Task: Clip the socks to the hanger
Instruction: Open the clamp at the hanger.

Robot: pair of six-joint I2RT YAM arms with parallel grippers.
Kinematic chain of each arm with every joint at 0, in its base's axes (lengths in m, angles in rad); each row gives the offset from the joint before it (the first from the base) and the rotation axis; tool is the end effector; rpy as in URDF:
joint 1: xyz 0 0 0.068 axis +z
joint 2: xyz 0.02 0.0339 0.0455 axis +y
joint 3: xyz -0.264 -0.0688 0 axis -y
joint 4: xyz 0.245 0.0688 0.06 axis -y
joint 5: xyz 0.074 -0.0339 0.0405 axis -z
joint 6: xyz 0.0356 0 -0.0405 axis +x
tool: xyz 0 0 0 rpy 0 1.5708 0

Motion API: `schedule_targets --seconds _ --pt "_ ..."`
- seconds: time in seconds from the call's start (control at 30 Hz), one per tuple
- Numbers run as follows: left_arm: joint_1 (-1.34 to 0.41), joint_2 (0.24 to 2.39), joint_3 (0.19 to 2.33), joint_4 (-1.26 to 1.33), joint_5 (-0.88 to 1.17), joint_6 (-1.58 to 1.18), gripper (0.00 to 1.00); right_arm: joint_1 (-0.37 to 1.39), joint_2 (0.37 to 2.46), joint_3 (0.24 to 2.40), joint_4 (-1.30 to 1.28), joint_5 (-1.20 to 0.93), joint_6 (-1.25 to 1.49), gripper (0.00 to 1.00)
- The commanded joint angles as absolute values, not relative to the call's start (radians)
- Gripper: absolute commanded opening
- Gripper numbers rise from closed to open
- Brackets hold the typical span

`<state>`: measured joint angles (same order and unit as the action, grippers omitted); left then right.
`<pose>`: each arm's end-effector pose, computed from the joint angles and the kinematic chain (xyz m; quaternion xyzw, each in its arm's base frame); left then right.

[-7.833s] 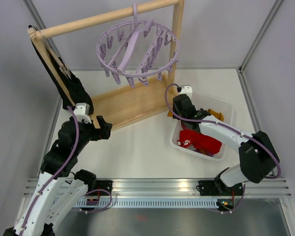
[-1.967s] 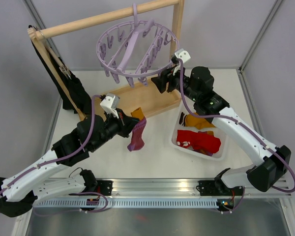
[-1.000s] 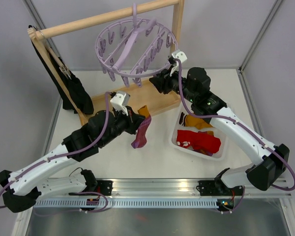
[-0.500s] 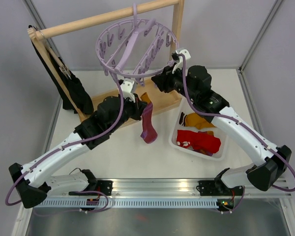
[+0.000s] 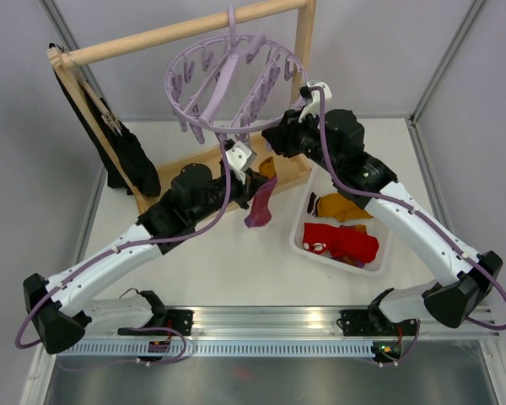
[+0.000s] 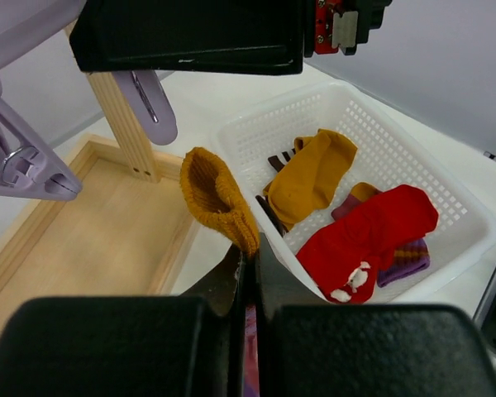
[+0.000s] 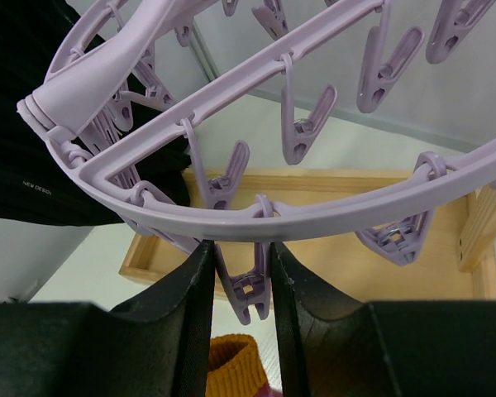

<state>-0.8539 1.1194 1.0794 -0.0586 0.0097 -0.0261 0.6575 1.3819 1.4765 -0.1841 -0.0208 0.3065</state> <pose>0.1713 -0.1971 0.3904 0.3010 0.6772 -0.2892 0.6059 0.2511 0.1948 0.4459 -0.1358 0.7254 0.3196 0.5943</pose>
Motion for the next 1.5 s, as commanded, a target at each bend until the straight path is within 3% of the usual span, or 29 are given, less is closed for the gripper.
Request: schedule_targets --seconds 0.0,1.47 --pt "-0.851 1.144 1.08 0.032 0.032 0.055 0.02 0.663 1.364 1.525 -0.198 -0.006 0.339 0.0" --pt "-0.853 1.181 1.023 0.201 -0.055 0.094 0.02 0.706 1.431 1.629 -0.373 0.233 0.411 0.0"
